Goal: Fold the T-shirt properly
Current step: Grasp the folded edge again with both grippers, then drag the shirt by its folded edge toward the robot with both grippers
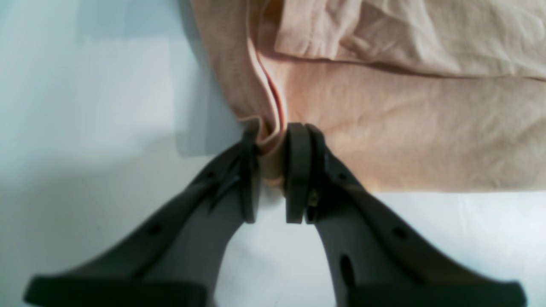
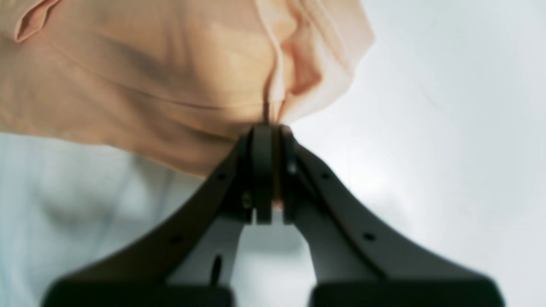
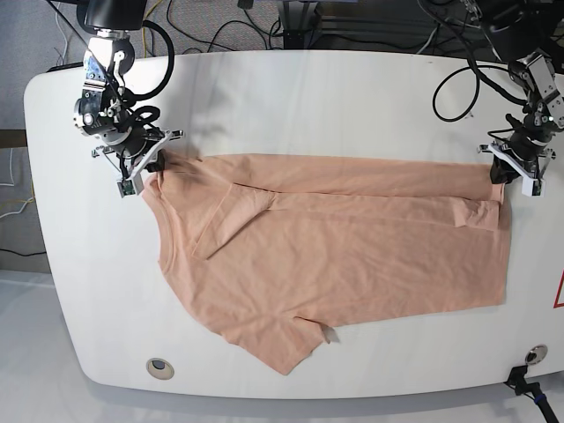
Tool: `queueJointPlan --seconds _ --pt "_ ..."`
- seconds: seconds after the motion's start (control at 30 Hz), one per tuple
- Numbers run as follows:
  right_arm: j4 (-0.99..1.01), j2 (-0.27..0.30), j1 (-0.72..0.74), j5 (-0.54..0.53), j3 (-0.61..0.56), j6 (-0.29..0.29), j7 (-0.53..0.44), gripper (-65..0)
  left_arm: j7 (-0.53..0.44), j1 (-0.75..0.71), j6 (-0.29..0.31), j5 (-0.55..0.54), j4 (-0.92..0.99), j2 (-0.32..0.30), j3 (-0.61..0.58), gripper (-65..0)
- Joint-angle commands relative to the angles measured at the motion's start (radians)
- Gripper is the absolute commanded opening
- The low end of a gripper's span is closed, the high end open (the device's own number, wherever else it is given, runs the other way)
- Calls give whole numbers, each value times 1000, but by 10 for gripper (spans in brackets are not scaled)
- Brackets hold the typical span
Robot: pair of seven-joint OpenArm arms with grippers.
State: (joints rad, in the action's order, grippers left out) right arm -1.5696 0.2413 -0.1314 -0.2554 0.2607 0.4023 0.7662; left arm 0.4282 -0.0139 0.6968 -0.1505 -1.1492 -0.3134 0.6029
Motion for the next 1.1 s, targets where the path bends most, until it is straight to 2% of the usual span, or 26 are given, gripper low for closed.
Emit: queueJointPlan --seconds 0.0,0.23,0.3,0.37,0.5,0.67,0.73,0.93,1.07 --pt "-12 14 -18 14 4 2 25 -650 -4 4 1 -7 -19 -20 2 -577" --pt "-10 37 -76 12 90 10 25 -650 -1 -110 1 -11 -61 -20 5 -577" --pt "-13 45 -104 15 131 54 25 -650 -1 -168 1 -11 -104 -13 4 -577" --pt "-12 56 -127 18 162 96 25 -650 2 -212 1 -10 -162 29 4 -577" --pt "-15 57 -187 18 217 123 25 -650 70 -321 1 -10 -295 55 4 -577" --pt "-42 48 -282 14 229 125 25 -650 90 -438 1 -8 -440 116 5 -577" --pt "-82 23 -336 12 229 125 25 -650 90 -479 1 -8 -478 125 4 -577" --pt "-147 -15 -432 12 229 125 25 -650 90 -538 1 -10 -506 124 10 -577" --pt "-157 -21 -463 15 229 125 25 -650 90 -561 1 -8 -506 122 48 -577"
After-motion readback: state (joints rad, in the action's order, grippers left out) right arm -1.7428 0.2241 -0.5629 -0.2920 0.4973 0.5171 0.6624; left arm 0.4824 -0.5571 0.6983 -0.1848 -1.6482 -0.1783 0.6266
